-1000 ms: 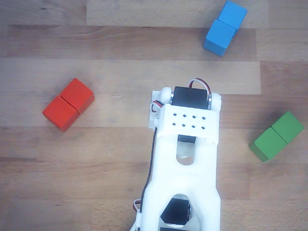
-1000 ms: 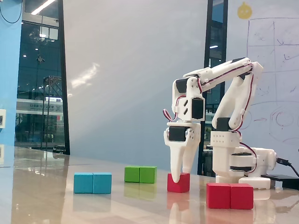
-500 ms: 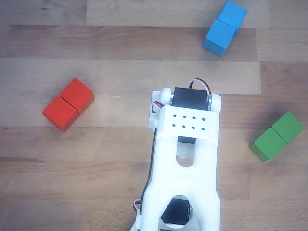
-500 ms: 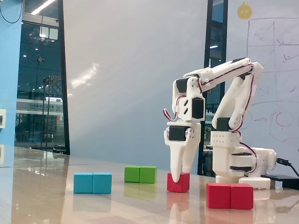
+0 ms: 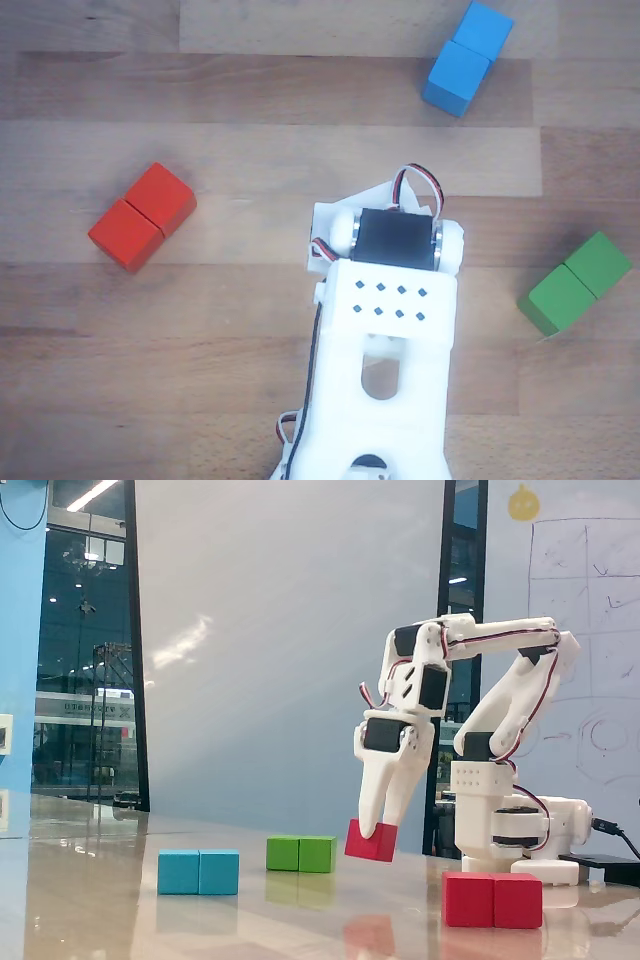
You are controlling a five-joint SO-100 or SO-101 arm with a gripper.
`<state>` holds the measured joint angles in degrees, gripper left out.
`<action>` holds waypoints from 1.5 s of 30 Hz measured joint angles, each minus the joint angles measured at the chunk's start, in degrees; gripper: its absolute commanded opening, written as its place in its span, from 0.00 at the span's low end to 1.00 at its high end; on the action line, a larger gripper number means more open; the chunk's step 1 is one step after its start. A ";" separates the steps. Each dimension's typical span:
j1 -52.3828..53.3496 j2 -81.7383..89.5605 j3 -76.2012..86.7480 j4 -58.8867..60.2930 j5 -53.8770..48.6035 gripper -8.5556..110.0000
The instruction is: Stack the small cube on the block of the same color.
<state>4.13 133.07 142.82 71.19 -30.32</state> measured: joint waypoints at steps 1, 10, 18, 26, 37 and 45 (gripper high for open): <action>0.00 0.70 -0.09 0.79 0.00 0.16; -5.80 2.02 -11.34 9.40 0.00 0.16; -14.59 2.02 -21.88 16.00 0.00 0.16; -23.20 2.02 -25.75 20.30 0.00 0.16; -36.04 1.85 -26.89 20.83 0.00 0.16; -43.68 -3.52 -26.89 18.54 2.90 0.16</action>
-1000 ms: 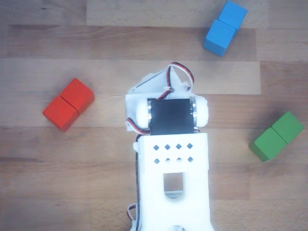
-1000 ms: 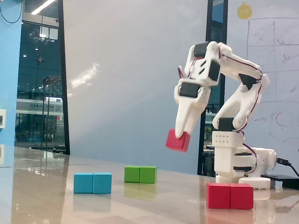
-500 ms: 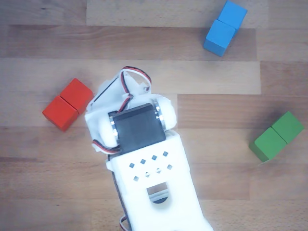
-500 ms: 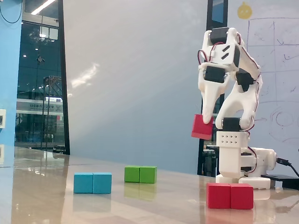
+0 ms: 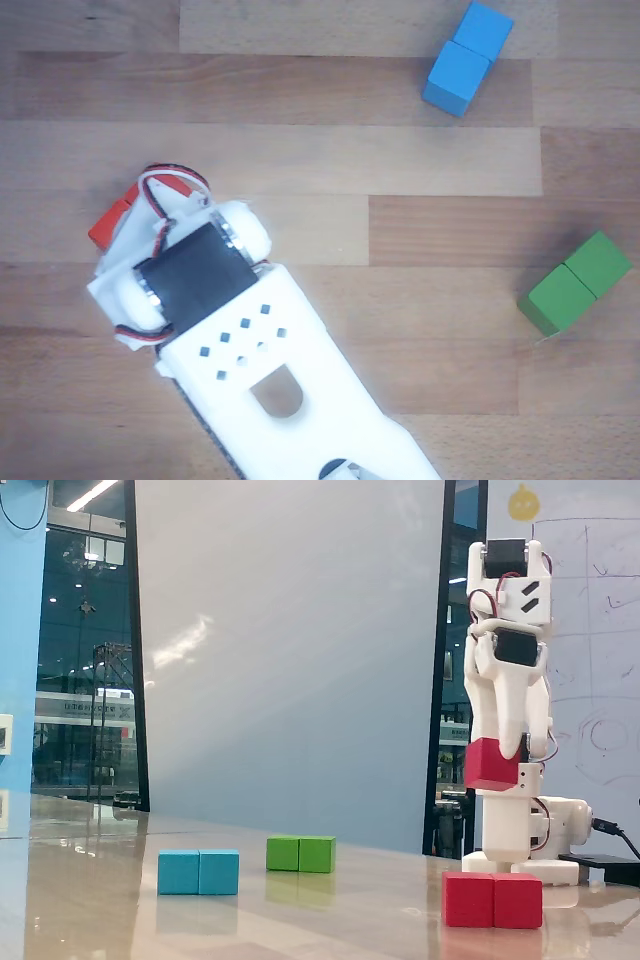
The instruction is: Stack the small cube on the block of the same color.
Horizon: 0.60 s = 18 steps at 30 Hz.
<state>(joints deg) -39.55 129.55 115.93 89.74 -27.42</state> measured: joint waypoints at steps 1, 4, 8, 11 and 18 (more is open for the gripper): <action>-0.62 -0.70 0.00 -0.79 0.44 0.16; -1.58 -3.16 0.00 -3.25 1.05 0.16; -1.58 -6.42 0.00 -5.80 1.14 0.16; -1.58 -7.91 0.00 -7.47 1.14 0.16; -1.23 -11.87 0.00 -11.07 1.14 0.16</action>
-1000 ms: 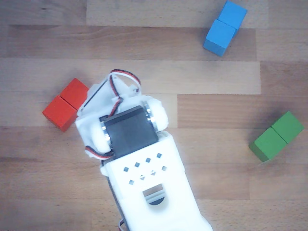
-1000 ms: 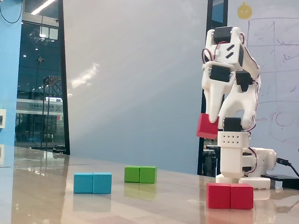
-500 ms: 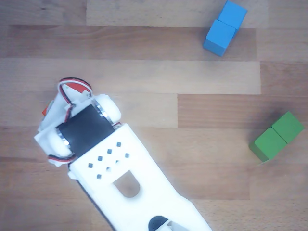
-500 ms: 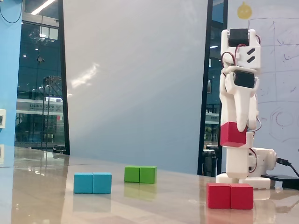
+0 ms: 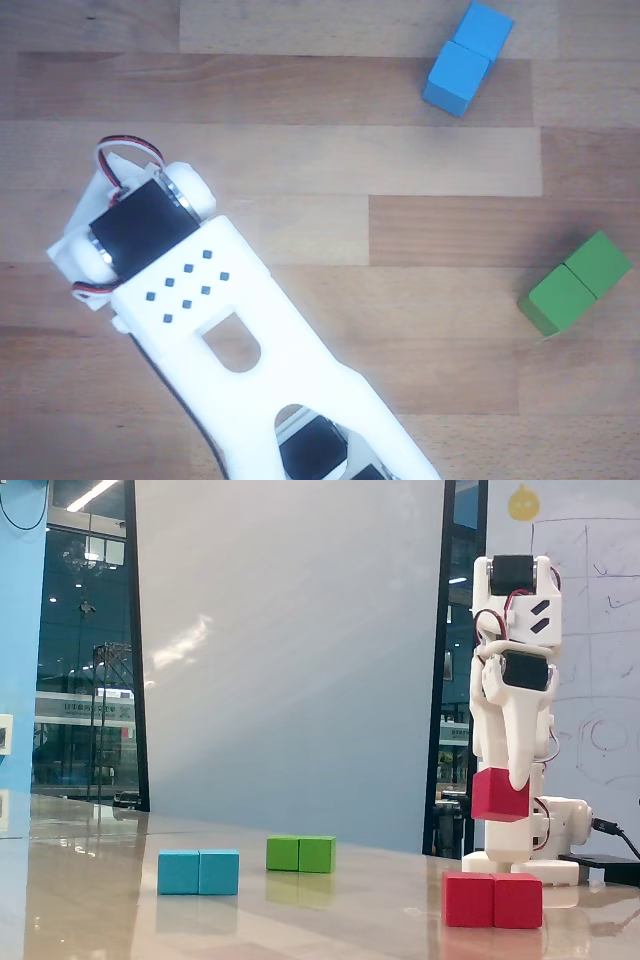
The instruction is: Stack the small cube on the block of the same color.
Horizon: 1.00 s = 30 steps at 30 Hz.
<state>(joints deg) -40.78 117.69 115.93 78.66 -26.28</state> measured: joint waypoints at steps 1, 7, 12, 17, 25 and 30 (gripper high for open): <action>0.35 -0.53 0.00 -0.53 0.00 0.16; 1.05 -3.34 0.00 -2.99 0.00 0.16; 1.14 -5.71 0.00 -4.92 0.00 0.16; 1.14 -8.00 0.00 -6.77 0.00 0.16; 1.14 -11.43 0.00 -8.88 0.00 0.16; 1.14 -12.74 0.00 -9.67 0.00 0.16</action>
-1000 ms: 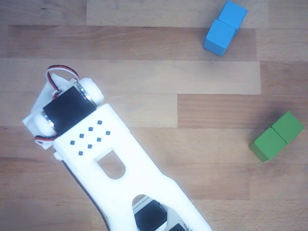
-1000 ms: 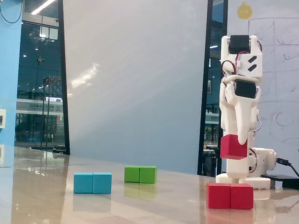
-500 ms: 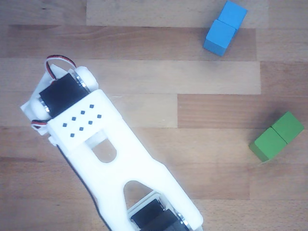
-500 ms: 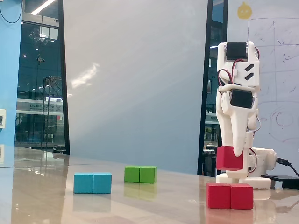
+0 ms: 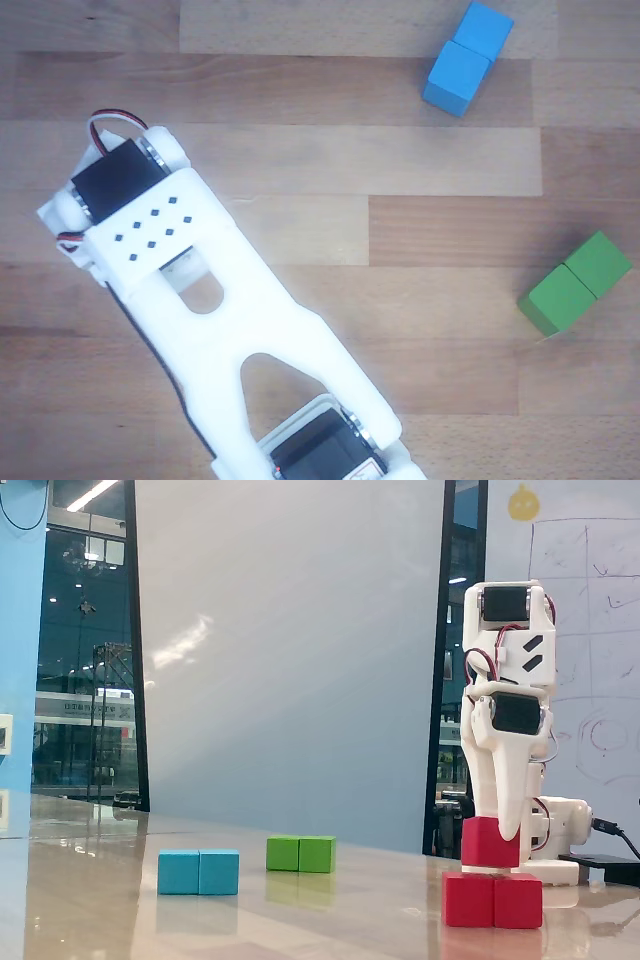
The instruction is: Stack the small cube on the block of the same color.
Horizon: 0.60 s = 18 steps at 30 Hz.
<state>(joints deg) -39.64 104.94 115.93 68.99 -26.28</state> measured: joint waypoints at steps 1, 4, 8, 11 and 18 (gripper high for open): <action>0.00 0.00 0.00 -0.09 0.00 0.16; 0.00 0.00 0.00 -0.09 0.00 0.16; 0.00 0.00 0.00 -0.09 0.00 0.16; 0.00 0.00 0.00 -0.09 0.00 0.16; 0.00 0.00 0.00 -0.09 0.00 0.23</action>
<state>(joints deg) -39.64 104.94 115.93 68.91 -26.28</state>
